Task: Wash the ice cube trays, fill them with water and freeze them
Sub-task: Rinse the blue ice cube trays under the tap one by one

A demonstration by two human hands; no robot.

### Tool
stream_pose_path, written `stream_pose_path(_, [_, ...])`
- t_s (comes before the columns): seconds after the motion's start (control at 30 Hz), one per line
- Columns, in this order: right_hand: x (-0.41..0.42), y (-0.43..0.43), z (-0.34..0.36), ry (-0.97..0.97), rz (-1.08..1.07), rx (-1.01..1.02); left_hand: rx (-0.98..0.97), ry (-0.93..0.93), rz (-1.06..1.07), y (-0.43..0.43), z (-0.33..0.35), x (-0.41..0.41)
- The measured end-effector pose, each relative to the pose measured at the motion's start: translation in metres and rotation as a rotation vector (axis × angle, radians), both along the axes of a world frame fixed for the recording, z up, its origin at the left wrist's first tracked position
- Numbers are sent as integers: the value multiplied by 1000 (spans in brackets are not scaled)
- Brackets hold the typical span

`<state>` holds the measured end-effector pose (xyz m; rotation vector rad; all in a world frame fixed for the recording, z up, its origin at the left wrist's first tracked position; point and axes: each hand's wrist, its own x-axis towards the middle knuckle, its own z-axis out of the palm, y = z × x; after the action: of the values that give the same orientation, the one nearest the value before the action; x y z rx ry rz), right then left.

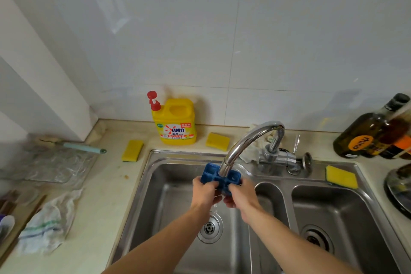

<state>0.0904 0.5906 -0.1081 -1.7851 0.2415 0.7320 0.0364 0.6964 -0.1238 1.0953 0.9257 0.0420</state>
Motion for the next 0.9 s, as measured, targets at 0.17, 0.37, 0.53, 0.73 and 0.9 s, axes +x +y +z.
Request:
stream_pose_path(0.17, [-12, 9, 1, -67, -6, -42, -164, 67, 122, -11, 3, 7])
stream_pose_path(0.37, [-5, -3, 9, -53, 181, -55, 7, 30, 84, 14, -2, 12])
stream_pose_path(0.53, [13, -12, 9, 8, 193, -38, 96, 41, -110, 25, -2, 14])
stream_pose_path(0.73, [13, -3, 6, -8, 275, -110, 190, -23, -216, 24, 6, 17])
stream_pose_path(0.9, [12, 0, 1, -84, 198, -165, 179, -121, -308, 18, 14, 10])
